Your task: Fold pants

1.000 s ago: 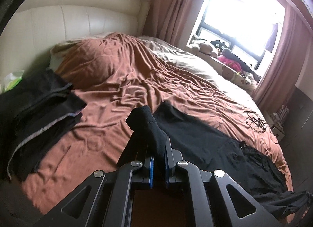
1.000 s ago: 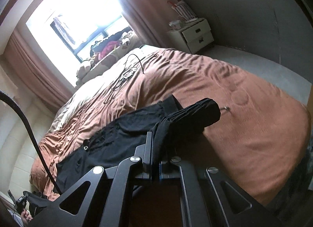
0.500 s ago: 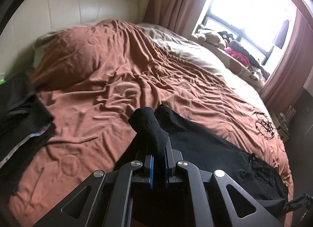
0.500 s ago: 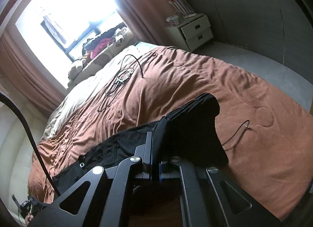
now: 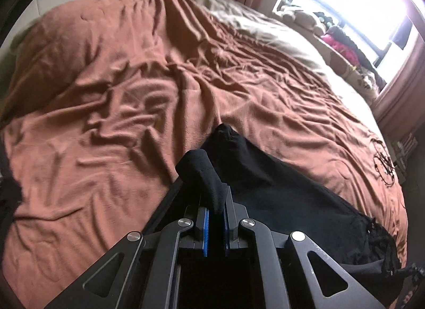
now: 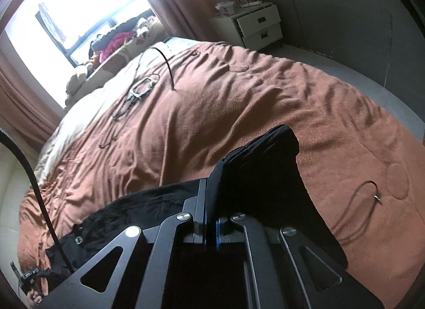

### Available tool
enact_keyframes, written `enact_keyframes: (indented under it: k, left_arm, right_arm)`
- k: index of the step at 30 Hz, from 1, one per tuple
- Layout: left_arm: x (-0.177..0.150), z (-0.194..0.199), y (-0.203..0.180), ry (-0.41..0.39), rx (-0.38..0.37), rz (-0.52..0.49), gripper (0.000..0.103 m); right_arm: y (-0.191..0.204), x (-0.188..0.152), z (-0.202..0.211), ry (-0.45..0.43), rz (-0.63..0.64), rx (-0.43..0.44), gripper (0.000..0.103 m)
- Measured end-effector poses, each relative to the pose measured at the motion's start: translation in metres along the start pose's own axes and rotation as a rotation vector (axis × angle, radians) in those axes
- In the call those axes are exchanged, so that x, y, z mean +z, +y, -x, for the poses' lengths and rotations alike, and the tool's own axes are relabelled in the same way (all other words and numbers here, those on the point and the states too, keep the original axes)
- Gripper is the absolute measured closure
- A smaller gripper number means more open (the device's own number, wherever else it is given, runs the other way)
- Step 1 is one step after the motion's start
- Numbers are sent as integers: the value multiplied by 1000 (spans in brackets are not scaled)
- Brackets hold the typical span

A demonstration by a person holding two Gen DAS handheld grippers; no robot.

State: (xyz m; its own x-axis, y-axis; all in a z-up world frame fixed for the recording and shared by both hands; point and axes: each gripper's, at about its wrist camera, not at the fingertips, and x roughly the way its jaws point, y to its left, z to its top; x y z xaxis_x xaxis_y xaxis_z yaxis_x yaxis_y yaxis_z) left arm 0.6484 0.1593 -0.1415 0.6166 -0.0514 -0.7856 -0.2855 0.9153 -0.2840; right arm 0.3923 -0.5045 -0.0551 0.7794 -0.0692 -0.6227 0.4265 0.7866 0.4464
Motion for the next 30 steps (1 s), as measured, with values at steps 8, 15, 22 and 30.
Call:
enact_keyframes:
  k: [8,15,22,30]
  left_arm:
    - [18,-43,-17,42,34,-30,94]
    - [34,-67,-25,47,82,-51,94]
    - [37,-89,-32,119,100,-44,87]
    - [26,-84,-50,141,25,-42,69]
  right_arm:
    - [10,8,-45,32,9,-56,103]
    - [15,10,-77,68,24,-102,103]
    - [14,11,-90,104,-17,-38,51]
    - [59,-1,-52,63,165,72,30]
